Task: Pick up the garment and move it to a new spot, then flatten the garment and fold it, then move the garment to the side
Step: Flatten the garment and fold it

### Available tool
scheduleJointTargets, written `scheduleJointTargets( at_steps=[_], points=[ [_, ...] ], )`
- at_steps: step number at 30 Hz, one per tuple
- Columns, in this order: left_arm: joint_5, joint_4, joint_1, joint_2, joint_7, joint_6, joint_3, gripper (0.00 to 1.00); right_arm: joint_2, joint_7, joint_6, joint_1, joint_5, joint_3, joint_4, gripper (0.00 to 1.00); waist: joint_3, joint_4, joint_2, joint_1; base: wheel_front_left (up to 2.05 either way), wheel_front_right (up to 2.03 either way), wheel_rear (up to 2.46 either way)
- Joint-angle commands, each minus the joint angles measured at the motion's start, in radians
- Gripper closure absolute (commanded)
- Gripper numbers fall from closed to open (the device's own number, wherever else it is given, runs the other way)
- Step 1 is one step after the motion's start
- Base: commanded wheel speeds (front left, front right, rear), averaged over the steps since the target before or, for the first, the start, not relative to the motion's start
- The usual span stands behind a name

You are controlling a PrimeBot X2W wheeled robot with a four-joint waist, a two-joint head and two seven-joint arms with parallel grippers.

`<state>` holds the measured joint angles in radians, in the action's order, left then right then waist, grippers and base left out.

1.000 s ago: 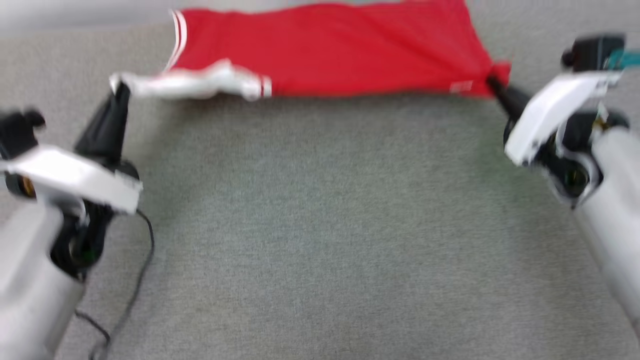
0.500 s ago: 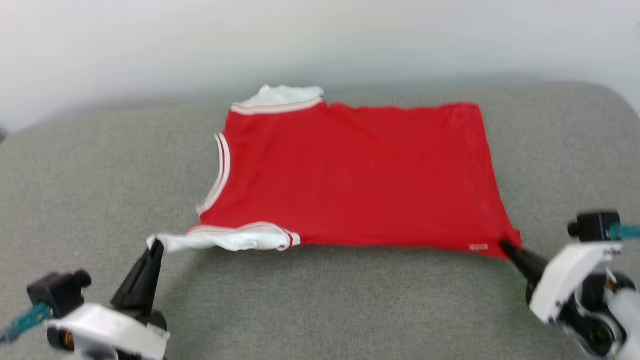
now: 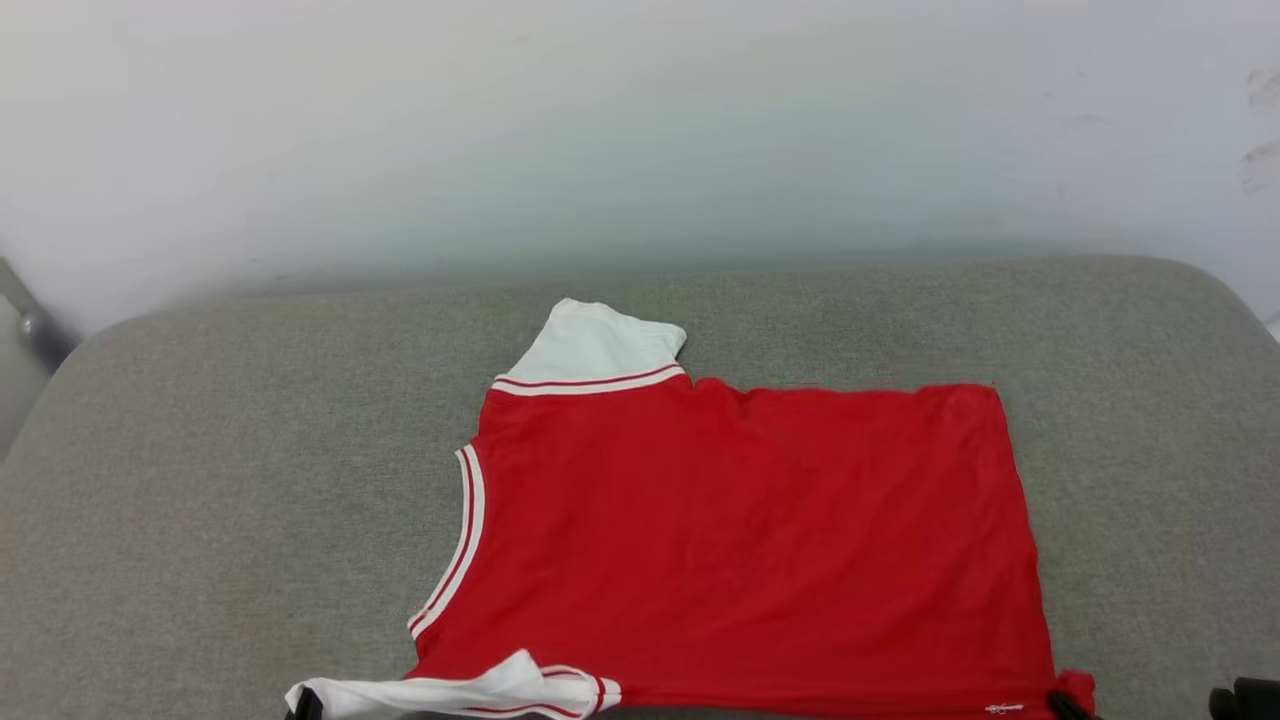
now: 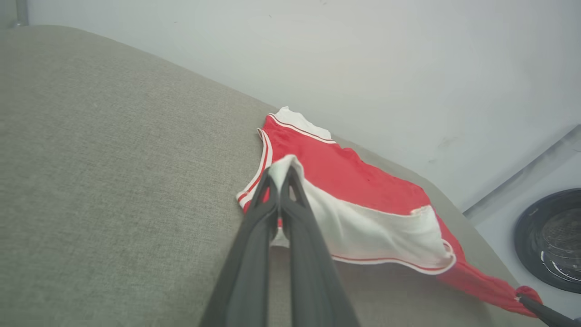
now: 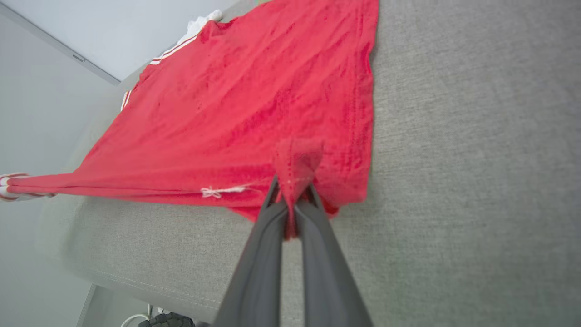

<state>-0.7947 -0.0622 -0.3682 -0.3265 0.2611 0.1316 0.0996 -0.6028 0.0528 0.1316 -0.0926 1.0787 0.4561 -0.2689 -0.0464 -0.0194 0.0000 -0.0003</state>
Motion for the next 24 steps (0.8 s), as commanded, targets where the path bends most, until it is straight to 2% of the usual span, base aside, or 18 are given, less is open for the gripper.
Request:
scheduleJointTargets(
  at_steps=[1, 3, 7, 14, 17, 21, 24],
  points=[
    [0.011, -0.029, -0.035, 0.009, 0.005, -0.002, -0.013, 1.00, 0.001, 0.010, -0.002, -0.044, -0.025, -0.034, 0.031, 1.00, -0.003, 0.005, 0.0000, 0.0003, 0.00, 0.00, 0.00],
    [0.012, -0.050, -0.052, 0.019, 0.005, -0.002, -0.017, 1.00, 0.018, 0.002, -0.002, -0.081, -0.036, -0.064, 0.068, 1.00, 0.000, 0.006, 0.0000, 0.0003, 0.00, 0.00, 0.00],
    [0.012, -0.072, -0.041, 0.002, 0.005, -0.002, -0.032, 1.00, 0.033, -0.033, -0.002, -0.108, -0.073, -0.127, 0.125, 1.00, 0.012, 0.004, 0.0000, 0.0003, 0.00, 0.00, 0.00],
    [-0.026, -0.064, 0.041, -0.066, 0.005, -0.002, -0.035, 1.00, 0.093, -0.169, -0.002, -0.024, -0.147, -0.184, 0.149, 1.00, 0.062, -0.029, 0.0000, 0.0003, 0.00, 0.00, 0.00],
    [-0.040, -0.035, 0.116, -0.104, 0.005, -0.002, 0.008, 1.00, 0.122, -0.204, -0.002, 0.030, -0.172, -0.202, 0.129, 1.00, 0.099, -0.028, 0.0000, 0.0003, 0.00, 0.00, 0.00],
    [-0.038, 0.050, 0.252, -0.185, 0.005, -0.002, 0.089, 1.00, 0.156, -0.230, -0.002, 0.114, -0.205, -0.236, 0.091, 1.00, 0.156, -0.034, 0.0000, 0.0003, 0.00, 0.00, 0.00],
    [-0.047, 0.087, 0.308, -0.202, 0.005, -0.002, 0.113, 1.00, 0.164, -0.235, -0.002, 0.139, -0.216, -0.243, 0.076, 1.00, 0.174, -0.036, 0.0000, 0.0003, 0.00, 0.00, 0.00]
  ],
)
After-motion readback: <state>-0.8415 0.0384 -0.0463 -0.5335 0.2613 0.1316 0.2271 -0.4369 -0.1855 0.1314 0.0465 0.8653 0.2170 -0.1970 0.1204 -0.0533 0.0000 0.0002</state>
